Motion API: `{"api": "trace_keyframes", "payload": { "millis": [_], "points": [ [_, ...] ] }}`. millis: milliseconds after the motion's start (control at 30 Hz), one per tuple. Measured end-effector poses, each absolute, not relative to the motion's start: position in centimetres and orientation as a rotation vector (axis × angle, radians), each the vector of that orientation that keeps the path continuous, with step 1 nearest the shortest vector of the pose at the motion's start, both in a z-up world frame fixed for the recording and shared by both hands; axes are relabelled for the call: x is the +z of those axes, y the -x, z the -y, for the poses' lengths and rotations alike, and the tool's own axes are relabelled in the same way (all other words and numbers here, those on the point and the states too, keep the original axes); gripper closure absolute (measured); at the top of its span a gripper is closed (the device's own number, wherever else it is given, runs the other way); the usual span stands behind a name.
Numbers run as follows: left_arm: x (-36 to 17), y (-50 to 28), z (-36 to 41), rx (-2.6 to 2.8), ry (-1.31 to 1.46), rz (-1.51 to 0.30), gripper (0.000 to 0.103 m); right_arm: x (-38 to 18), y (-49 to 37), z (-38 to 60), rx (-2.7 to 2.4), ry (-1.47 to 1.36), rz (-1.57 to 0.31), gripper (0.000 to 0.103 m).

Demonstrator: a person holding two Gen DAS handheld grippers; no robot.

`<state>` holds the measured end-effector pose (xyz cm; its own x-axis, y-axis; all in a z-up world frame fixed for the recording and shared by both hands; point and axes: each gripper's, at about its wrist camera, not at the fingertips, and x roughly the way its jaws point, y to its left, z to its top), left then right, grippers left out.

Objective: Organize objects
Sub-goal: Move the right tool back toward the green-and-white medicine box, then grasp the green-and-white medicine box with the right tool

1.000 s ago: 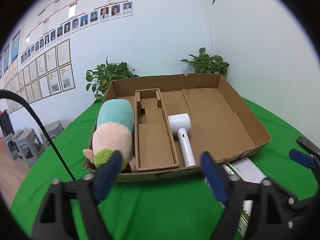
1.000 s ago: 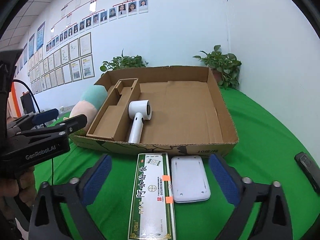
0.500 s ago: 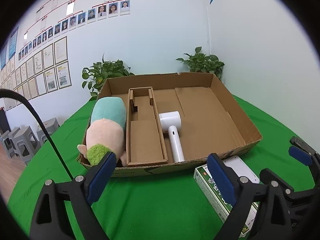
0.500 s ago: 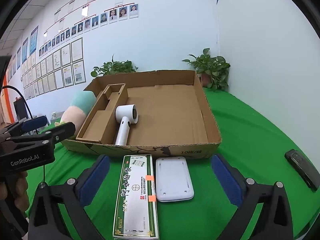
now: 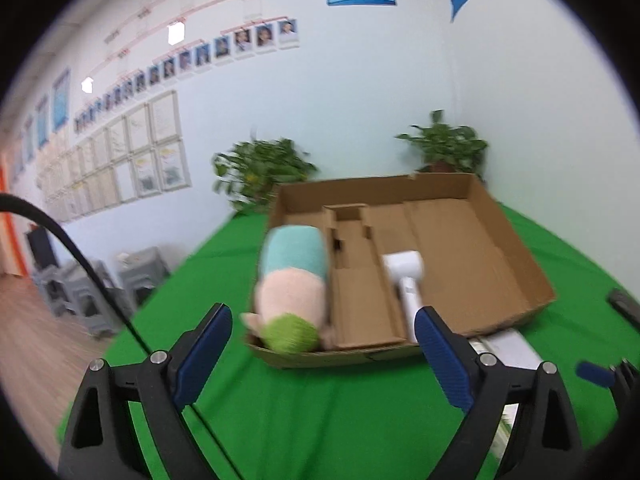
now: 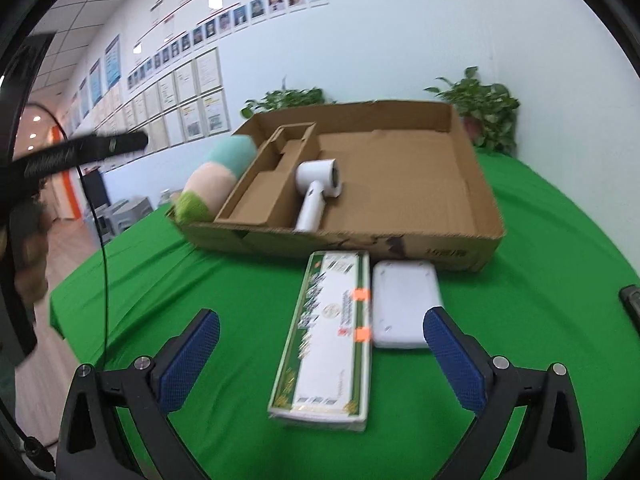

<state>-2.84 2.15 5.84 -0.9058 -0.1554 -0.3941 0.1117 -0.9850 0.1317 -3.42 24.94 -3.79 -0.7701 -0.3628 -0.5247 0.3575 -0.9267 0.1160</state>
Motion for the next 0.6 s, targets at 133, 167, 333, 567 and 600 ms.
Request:
{"api": "trace_keyframes", "payload": {
  "millis": [133, 167, 333, 567, 600],
  "points": [
    [4.5, 3.8, -2.3, -2.916, -0.721, 0.156, 0.009, -5.2, 3.2, -24.3, -2.610, -0.845, 0.019, 0.000],
    [3.4, 4.4, -2.5, -2.932, -0.798, 0.128, 0.009, -5.5, 3.2, -24.2, -2.606, -0.859, 0.023, 0.000],
    [-3.6, 7.8, -4.3, -2.997, -1.255, -0.110, 0.009, -6.3, 3.4, -24.1, -2.606, -0.935, -0.028, 0.000],
    [-8.1, 9.2, -6.2, -3.002, -1.475, -0.323, 0.009, -7.4, 4.1, -24.9, -2.619, -1.019, -0.038, 0.000],
    [-8.1, 9.3, -6.4, -3.007, -1.486, -0.338, 0.009, -7.6, 4.1, -24.9, -2.620, -1.022, -0.045, 0.001]
  ]
}}
